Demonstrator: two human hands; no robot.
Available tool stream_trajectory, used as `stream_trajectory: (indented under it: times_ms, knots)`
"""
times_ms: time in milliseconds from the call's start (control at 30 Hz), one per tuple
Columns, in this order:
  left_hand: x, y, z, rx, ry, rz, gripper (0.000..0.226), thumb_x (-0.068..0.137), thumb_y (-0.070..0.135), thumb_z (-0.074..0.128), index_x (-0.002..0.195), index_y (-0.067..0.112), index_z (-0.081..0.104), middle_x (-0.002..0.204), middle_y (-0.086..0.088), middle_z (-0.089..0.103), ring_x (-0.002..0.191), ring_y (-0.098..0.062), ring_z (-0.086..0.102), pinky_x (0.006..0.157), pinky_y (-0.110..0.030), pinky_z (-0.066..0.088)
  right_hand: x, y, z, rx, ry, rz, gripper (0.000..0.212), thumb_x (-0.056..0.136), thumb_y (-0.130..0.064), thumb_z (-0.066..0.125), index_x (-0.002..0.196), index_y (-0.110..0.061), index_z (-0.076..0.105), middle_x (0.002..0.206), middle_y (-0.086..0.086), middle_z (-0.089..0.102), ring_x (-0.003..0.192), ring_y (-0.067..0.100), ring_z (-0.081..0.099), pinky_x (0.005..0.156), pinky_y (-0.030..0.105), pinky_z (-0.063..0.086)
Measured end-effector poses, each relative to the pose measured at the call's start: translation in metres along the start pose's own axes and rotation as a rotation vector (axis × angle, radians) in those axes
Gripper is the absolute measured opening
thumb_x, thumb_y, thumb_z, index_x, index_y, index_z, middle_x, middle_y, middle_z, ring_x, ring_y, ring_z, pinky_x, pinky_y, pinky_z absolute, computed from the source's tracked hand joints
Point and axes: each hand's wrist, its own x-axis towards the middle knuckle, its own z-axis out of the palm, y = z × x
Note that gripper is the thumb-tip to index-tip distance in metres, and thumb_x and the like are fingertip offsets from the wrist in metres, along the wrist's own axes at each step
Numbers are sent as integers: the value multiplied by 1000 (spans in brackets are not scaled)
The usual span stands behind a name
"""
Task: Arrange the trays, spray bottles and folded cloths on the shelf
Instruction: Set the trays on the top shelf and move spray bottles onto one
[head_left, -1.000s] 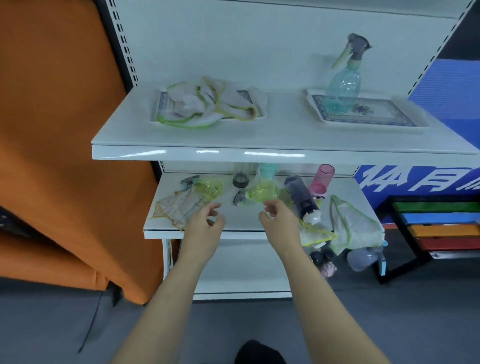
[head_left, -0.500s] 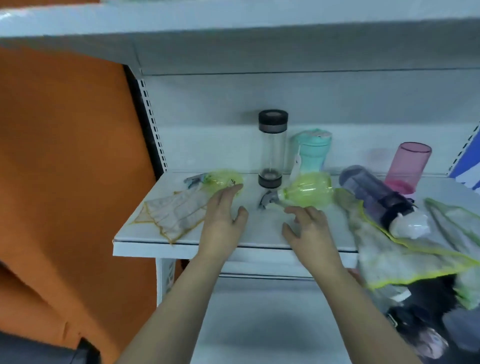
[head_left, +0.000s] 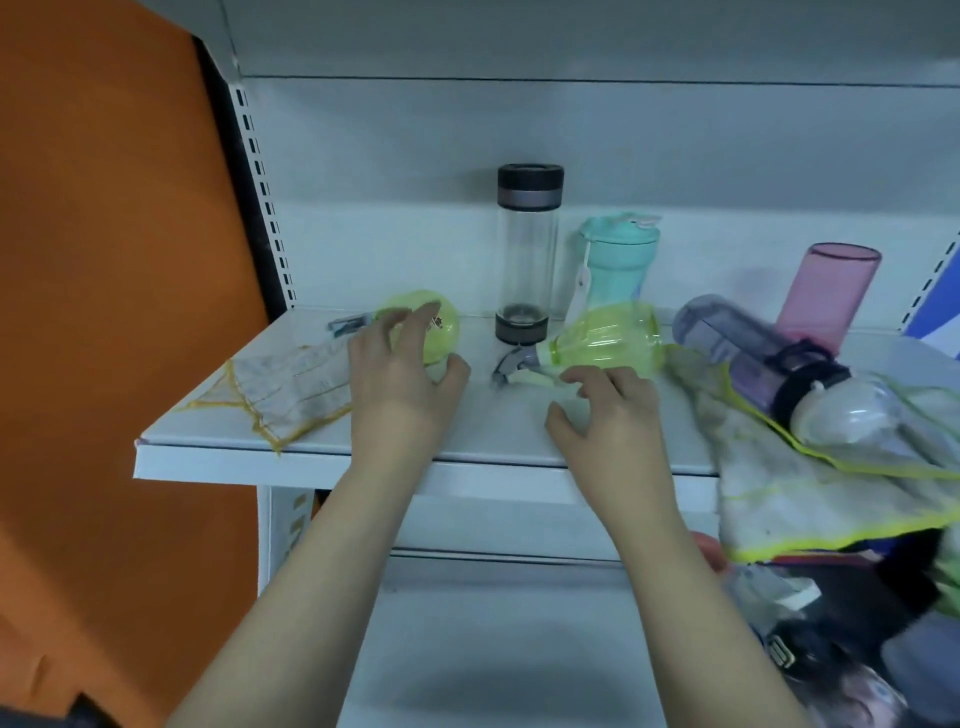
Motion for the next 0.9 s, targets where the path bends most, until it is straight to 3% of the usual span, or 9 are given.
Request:
stream_trajectory:
  times_ms: [67,167,233,333,433,600,700,800,900]
  knots:
    - [18,5,5,176,-40,29,65,83,39,64,144,29,45,150,-15,39,137,-36,30,115,-43,26,-2,-1,0,-27,6,-13,27,74,-12,72,101,-11,69,93,11,60,85,33,51,76,40,50]
    - [44,3,16,404,-187,30,83,82,57,63,152,39,23,161,-13,19,146,-37,14,120,-47,17,-2,-1,-1,-35,11,-27,27,73,-12,71,100,-10,69,92,11,61,84,33,51,75,41,51]
    - [56,-3,25,542,-299,-4,87,80,68,57,152,44,15,163,-8,10,146,-41,12,116,-50,24,-1,-1,-2,-29,-1,-19,27,73,-13,69,100,-10,70,91,10,60,85,34,52,75,42,51]
    - [65,-5,30,597,-410,-78,76,79,65,61,145,45,29,160,-2,13,138,-41,24,94,-46,44,-1,-2,-3,-11,-14,-8,27,74,-14,68,101,-12,69,92,10,60,87,33,51,76,42,51]
    - [62,2,26,627,-355,-52,59,82,54,65,132,34,41,149,-6,29,119,-39,40,69,-38,39,-2,-3,-5,4,-29,13,28,74,-13,68,103,-12,69,95,10,60,91,33,50,79,42,50]
    - [50,-6,10,436,-237,-73,49,77,38,68,118,26,45,135,-8,43,111,-39,46,68,-38,40,5,-8,-4,60,-25,102,27,73,-18,65,99,-17,71,97,6,62,94,32,52,80,40,48]
    - [39,-3,-11,275,-133,-44,53,76,36,69,125,31,49,139,-4,44,118,-37,45,76,-42,46,21,-10,-12,-57,-25,103,33,73,-22,65,106,-23,70,110,4,61,104,33,51,85,40,43]
    - [18,4,-32,65,3,9,59,78,33,69,134,39,49,141,1,44,124,-27,45,91,-39,47,53,-10,-25,-389,-288,45,51,81,-35,63,131,-34,52,145,0,39,136,29,28,108,49,26]
    - [-8,12,-49,-148,90,5,55,77,28,75,129,33,57,138,-2,48,124,-14,44,96,-15,36,79,-10,-21,-552,-518,19,66,85,-46,57,144,-39,30,160,-1,13,148,31,0,115,63,4]
